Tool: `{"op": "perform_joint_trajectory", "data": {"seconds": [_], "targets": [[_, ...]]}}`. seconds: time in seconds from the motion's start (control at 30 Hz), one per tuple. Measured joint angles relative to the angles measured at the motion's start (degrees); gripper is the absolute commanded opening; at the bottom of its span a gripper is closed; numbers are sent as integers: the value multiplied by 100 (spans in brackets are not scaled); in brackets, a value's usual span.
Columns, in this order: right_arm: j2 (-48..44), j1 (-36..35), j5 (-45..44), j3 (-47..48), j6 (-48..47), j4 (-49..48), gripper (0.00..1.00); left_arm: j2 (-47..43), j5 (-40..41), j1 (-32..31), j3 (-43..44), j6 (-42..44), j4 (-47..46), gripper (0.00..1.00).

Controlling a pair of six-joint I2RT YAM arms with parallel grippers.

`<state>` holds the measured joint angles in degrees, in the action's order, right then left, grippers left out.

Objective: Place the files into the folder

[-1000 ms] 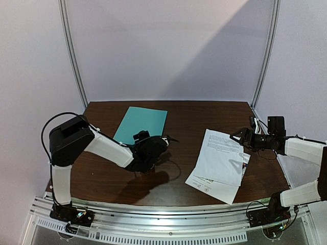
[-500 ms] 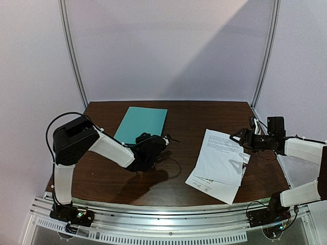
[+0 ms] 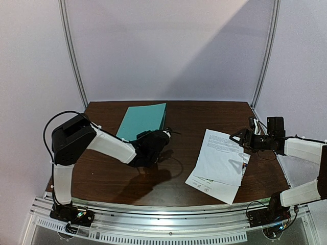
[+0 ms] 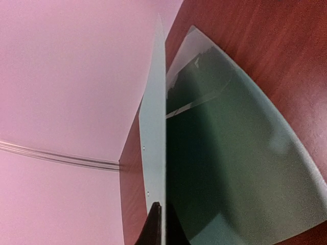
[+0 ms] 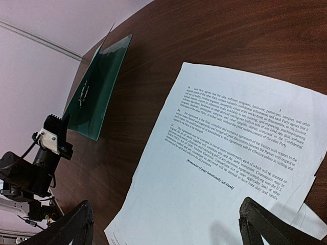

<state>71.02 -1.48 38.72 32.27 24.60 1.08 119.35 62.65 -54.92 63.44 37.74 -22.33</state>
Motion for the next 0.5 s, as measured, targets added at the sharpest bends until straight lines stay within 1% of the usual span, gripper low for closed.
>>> {"op": "perform_joint_trajectory", "data": {"seconds": [0.1, 0.23, 0.5], "targets": [[11, 0, 2, 0, 15, -2, 99, -160, 105, -63, 280, -514, 535, 0], [11, 0, 0, 0, 66, -4, 99, -492, 203, -234, 420, -1276, 1152, 0], [66, 0, 26, 2, 195, -157, 99, -1086, 118, -372, 909, -3477, 2964, 0]]}}
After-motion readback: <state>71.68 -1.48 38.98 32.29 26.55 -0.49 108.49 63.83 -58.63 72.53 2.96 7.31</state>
